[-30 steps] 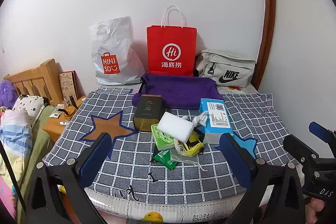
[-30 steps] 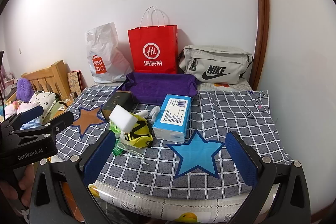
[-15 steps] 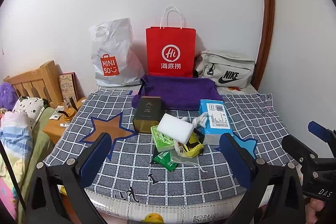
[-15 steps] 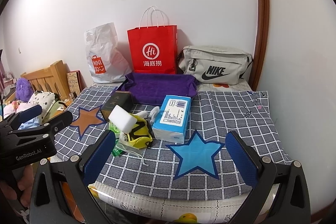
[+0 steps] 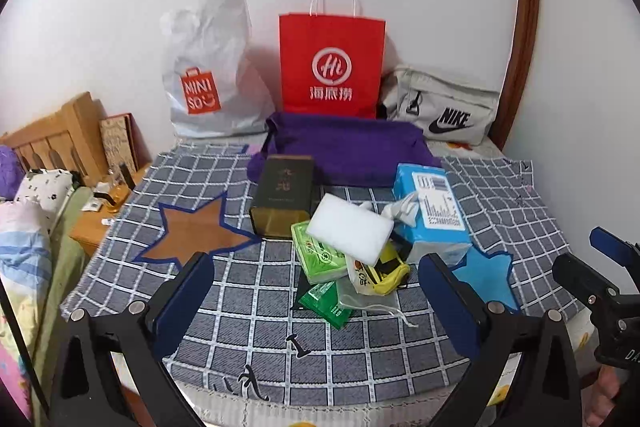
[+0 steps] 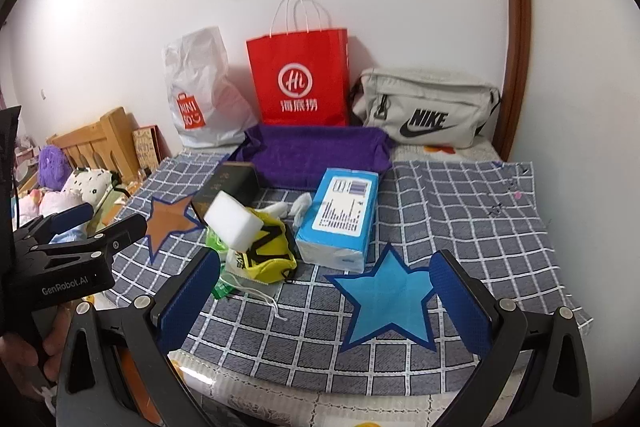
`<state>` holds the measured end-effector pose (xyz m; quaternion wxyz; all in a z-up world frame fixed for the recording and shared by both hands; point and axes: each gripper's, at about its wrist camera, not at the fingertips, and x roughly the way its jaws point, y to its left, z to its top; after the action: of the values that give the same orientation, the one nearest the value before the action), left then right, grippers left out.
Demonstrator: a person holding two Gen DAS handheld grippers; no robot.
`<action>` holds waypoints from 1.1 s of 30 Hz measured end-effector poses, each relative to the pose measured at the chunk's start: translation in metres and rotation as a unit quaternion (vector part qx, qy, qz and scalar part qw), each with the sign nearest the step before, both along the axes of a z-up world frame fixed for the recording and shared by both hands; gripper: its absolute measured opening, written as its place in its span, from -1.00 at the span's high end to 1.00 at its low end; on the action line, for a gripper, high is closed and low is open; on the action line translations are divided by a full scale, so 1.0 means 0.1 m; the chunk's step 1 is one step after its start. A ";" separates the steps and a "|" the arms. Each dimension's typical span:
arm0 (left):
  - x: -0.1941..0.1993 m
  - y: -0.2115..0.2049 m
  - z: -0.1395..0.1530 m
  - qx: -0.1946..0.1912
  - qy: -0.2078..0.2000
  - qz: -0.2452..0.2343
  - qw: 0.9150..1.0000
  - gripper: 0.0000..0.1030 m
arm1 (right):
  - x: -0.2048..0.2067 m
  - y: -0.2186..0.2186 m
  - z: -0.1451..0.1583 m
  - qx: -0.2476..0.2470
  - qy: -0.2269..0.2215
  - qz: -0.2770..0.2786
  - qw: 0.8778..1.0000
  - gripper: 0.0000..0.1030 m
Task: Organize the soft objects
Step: 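Reach the left gripper to the white sponge block and close on it, then lift the white sponge with the left gripper while the right gripper grasps the white glove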
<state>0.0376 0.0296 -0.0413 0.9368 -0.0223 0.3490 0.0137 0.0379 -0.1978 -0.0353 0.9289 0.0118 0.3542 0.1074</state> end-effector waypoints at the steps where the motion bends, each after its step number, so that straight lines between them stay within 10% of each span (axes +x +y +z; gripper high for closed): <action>1: 0.05 0.00 -0.05 -0.004 0.005 -0.004 1.000 -1.00 | 0.03 0.00 -0.04 0.000 0.004 0.001 1.000 -1.00; 12: 0.55 -0.21 -0.44 -0.032 0.037 -0.056 0.997 -1.00 | 0.43 -0.09 -0.53 -0.001 0.058 0.007 0.998 -1.00; 27: 1.11 -0.34 -0.80 0.033 0.049 -0.071 0.996 -0.98 | 0.79 -0.17 -0.91 0.006 0.100 0.010 0.995 -0.99; 33: 1.17 -0.29 -0.81 0.023 0.048 -0.087 0.995 -0.60 | 0.92 -0.07 -0.92 0.004 0.099 0.022 0.995 -0.99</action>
<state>0.1548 0.0011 -0.1227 0.9170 0.0300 0.3934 -0.0585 0.1295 -0.2046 -0.1270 0.8865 0.0182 0.4445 0.1273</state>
